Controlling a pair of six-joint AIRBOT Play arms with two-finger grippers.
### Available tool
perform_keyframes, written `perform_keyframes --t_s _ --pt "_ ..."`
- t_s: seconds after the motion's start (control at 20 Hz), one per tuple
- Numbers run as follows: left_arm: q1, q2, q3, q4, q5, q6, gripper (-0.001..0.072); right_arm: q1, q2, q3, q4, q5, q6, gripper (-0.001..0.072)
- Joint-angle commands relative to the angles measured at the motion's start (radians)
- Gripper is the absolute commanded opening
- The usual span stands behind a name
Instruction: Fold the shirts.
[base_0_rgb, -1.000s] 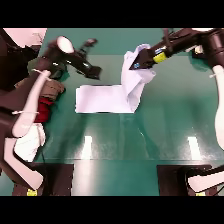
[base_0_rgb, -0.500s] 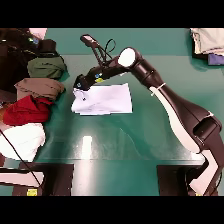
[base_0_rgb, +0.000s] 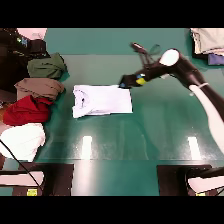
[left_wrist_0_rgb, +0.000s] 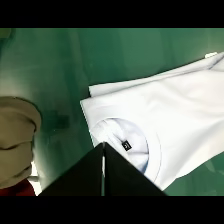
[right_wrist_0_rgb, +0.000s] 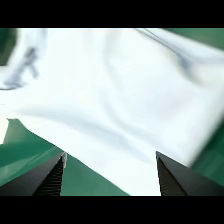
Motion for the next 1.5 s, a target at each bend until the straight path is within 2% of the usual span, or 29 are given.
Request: perform_keyframes --t_s 0.0,0.05,0.15,0.3,0.45,0.6,0.65,0.7,0.75,0.8,0.95,1.1,1.45 --pt "0.002 0.001 -0.037 -0.031 0.0 0.0 0.0026 -0.171 0.034 -0.209 0.019 0.031 0.049 0.0637" --pt "0.002 0.0 -0.048 -0.051 0.005 0.0 0.0026 -0.198 0.011 -0.243 0.064 0.023 0.04 0.0636" --pt "0.002 -0.003 -0.061 -0.075 0.013 0.001 0.0026 -0.212 -0.062 -0.266 0.206 0.018 -0.049 0.0636" --pt "-0.001 -0.004 -0.065 -0.077 0.016 0.009 0.0026 -0.169 -0.186 -0.235 0.388 0.016 -0.126 0.0632" --pt "-0.001 -0.004 -0.065 -0.077 0.016 0.009 0.0026 -0.079 -0.291 -0.107 0.393 0.014 -0.125 0.0623" --pt "-0.001 -0.004 -0.065 -0.077 0.015 0.016 0.0026 0.001 -0.344 -0.002 0.395 -0.023 -0.124 0.0547" --pt "-0.001 -0.004 -0.065 -0.077 0.013 0.019 0.0026 0.02 -0.351 0.017 0.393 -0.043 -0.125 0.0416" --pt "-0.001 -0.004 -0.065 -0.077 0.013 0.019 0.0026 0.032 -0.352 0.027 0.38 -0.06 -0.126 0.0246" --pt "-0.001 -0.004 -0.065 -0.078 0.013 0.019 0.0026 0.038 -0.352 0.034 0.366 -0.07 -0.142 0.0043" --pt "-0.001 -0.004 -0.065 -0.079 0.013 0.019 0.0026 0.038 -0.35 0.037 0.354 -0.072 -0.155 0.0017" --pt "-0.001 -0.004 -0.065 -0.083 -0.002 0.019 0.0026 -0.008 -0.277 -0.039 0.352 -0.128 -0.151 0.0015" --pt "-0.002 -0.004 -0.065 -0.087 -0.005 0.018 0.0026 -0.137 -0.095 -0.243 0.351 -0.244 -0.151 0.0015" --pt "-0.032 -0.004 -0.065 -0.123 -0.002 0.018 0.0026 -0.748 0.517 -0.819 0.35 -0.485 -0.151 0.0015"
